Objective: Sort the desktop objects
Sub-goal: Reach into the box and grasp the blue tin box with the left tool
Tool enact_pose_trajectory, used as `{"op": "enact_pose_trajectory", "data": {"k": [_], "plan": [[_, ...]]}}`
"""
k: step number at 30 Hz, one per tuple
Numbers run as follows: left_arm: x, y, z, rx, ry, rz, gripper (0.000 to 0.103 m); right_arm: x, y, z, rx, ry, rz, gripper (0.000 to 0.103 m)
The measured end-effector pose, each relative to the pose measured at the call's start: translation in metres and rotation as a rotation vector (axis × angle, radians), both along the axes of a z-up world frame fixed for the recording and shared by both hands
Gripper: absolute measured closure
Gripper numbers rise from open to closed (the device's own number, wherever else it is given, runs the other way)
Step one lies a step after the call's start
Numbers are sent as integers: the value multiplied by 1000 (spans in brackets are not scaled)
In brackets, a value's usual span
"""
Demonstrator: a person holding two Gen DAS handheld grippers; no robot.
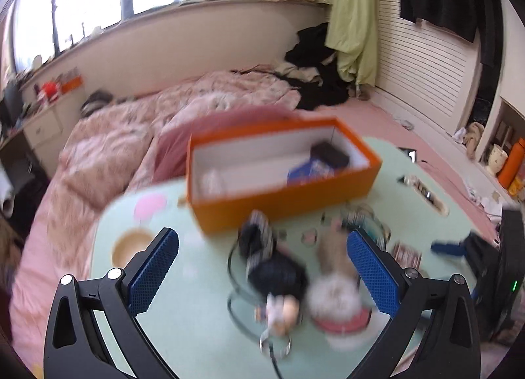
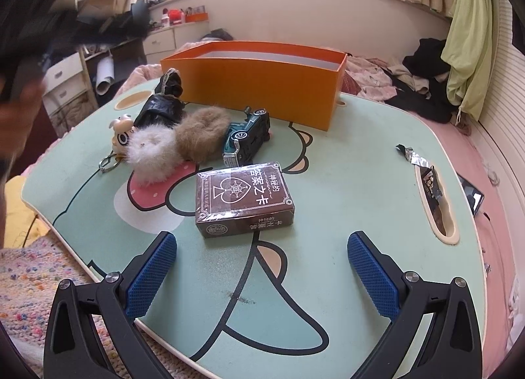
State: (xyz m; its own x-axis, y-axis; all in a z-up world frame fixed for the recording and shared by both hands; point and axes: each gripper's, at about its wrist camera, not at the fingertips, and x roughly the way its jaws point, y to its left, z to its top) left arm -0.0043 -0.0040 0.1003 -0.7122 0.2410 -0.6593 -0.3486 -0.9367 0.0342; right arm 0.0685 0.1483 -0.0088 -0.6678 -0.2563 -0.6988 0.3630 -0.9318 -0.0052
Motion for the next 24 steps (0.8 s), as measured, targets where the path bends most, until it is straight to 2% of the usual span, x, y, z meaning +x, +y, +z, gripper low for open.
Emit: {"op": "enact_pose_trajectory", "data": {"k": [3,5,6,9,10,12,14,18,20,24], "plan": [[-52,29,19,-10,-76,-95,10,0,0,0,-1,0,0,0],[-90,54,16,-67,-169,-147,12,0,0,0,-1,1,0,0],[-108,66,9,-110,-213,-156,14,0,0,0,-1,1,0,0],[-153,95,-23,-286,-309,-150,28,1,0,1,-4,3,1,0],[-166,101,-36,-306,-360,-157,32,1,0,1,-5,3,1,0],[-179,104,-53,-241,-471,-188,33,1,0,1,-6,5,1,0],[-182,106,-64,-175,-539,-221,33,1,0,1,-9,6,2,0],[-181,111,-78,-158,-573,-220,33,1,-2,1,-10,9,2,0],[-182,111,-81,-124,-590,-231,31,1,-2,0,-12,7,2,0],[-185,102,-78,-104,-576,-225,31,1,-2,1,-13,7,2,0]]}}
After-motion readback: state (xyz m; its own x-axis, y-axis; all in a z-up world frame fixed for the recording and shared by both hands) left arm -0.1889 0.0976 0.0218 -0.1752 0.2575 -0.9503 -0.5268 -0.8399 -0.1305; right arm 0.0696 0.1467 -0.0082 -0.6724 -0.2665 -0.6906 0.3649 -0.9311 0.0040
